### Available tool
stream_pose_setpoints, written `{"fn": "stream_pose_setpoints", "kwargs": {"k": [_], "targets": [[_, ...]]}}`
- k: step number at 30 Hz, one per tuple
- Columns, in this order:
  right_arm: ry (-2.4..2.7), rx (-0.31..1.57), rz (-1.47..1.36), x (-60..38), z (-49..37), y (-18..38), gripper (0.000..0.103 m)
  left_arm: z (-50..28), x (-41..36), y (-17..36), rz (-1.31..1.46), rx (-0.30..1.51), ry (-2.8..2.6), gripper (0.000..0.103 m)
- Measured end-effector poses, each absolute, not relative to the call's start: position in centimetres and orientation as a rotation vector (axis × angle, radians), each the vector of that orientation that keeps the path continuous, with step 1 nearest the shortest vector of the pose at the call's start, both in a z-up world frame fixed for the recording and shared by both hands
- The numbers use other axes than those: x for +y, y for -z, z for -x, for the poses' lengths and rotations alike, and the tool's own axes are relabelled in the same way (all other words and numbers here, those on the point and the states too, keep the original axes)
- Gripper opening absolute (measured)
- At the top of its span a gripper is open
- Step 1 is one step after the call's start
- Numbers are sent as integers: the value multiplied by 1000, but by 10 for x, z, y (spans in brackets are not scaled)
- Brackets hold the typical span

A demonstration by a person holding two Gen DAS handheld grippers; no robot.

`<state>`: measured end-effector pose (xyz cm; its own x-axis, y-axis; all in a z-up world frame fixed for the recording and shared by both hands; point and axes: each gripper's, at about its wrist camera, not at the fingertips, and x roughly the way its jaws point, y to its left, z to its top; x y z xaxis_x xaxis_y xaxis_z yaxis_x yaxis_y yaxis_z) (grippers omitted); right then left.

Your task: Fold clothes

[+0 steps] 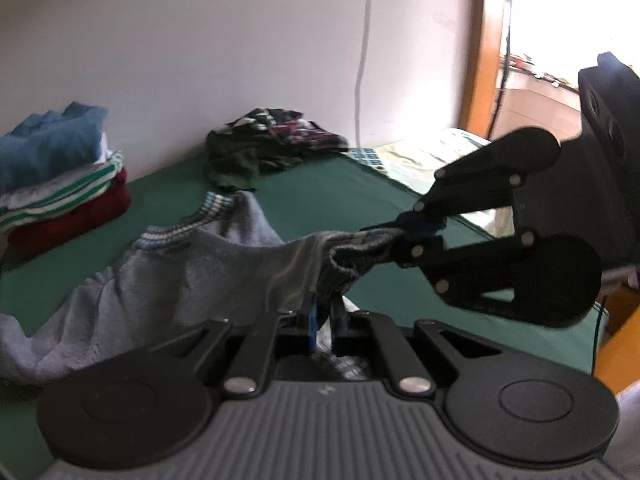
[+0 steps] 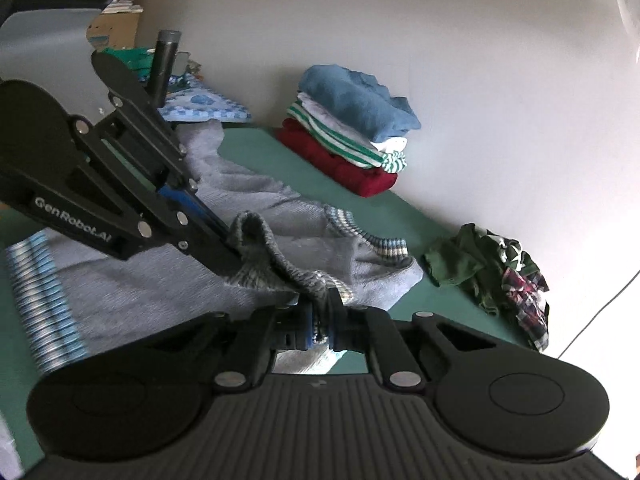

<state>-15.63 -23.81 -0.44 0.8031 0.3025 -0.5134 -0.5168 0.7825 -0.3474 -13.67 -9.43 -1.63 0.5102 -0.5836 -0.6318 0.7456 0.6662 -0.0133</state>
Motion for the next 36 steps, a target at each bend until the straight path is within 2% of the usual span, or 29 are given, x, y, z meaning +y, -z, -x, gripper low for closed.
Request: {"fn": "stream_pose_setpoints", "kwargs": {"k": [12,24,28,32,36], "targets": [[-555,658,526,-233,207,18,6,182,-89,24,-359,724,962,2],[-611,830,493,-225,214,57,7,188,-98,68,-432,866,1061,3],[-622,893,479,-227,216,69,13,188,-100,78,-449,915,1090,4],[-667,956,433,-240,212,61,16,195,-94,75,-497,948,1116,6],[-672,934,318,-266,207,33,17,190,-77,50,-496,920,1113,9]]}}
